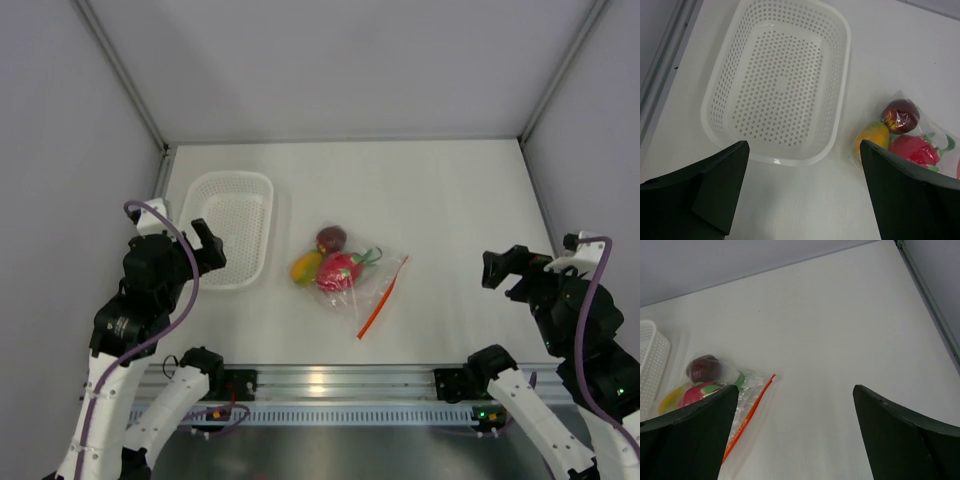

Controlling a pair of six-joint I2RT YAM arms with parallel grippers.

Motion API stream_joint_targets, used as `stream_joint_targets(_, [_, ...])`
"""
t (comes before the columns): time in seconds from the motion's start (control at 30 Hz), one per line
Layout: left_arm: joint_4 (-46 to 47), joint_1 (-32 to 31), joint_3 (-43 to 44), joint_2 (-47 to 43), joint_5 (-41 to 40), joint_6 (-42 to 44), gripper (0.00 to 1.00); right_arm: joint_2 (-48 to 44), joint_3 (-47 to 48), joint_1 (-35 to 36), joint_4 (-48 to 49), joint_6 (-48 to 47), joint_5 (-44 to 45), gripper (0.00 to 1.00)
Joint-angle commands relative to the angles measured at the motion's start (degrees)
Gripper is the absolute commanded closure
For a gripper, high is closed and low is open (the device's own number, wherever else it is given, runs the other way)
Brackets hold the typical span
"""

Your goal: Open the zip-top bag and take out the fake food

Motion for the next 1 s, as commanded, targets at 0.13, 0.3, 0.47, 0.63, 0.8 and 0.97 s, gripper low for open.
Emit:
stream_joint_targets(0.13, [2.58, -0.21, -0.17, -0.02, -1.75, -0.02, 0.02, 0.49, -2.35, -0.31, 2.41, 0.75, -4.68, 0.01])
stream_joint_targets(0.3, [3.81, -0.21, -1.48, -0.28, -1.4, -0.81, 0.01, 0.84, -9.45, -0.31, 7.32, 5.49, -13.65, 0.0])
stream_joint_targets(0.47, [5.65, -0.21, -3.77, -0.9, -0.17, -1.34, 0.01, 0.14, -19.83, -0.4, 15.93, 13.74, -24.81, 0.01])
stream_joint_targets(0.63, [8.9, -0.21, -7.72, -0.64, 0.88, -0.99, 0.01, 1.71, -32.75, -0.4, 28.59, 20.95, -34.11, 0.01])
stream_joint_targets(0.8, [10.23, -0.21, -10.19, -0.55, 0.71, -1.16, 0.01, 6.02, -45.32, -0.4, 43.26, 29.83, -41.52, 0.05])
stream_joint_targets(0.97, [10.84, -0.12, -10.54, -0.37, 1.23, -0.9, 0.01, 13.29, -54.38, -0.14, 66.2, 36.42, -45.4, 0.13])
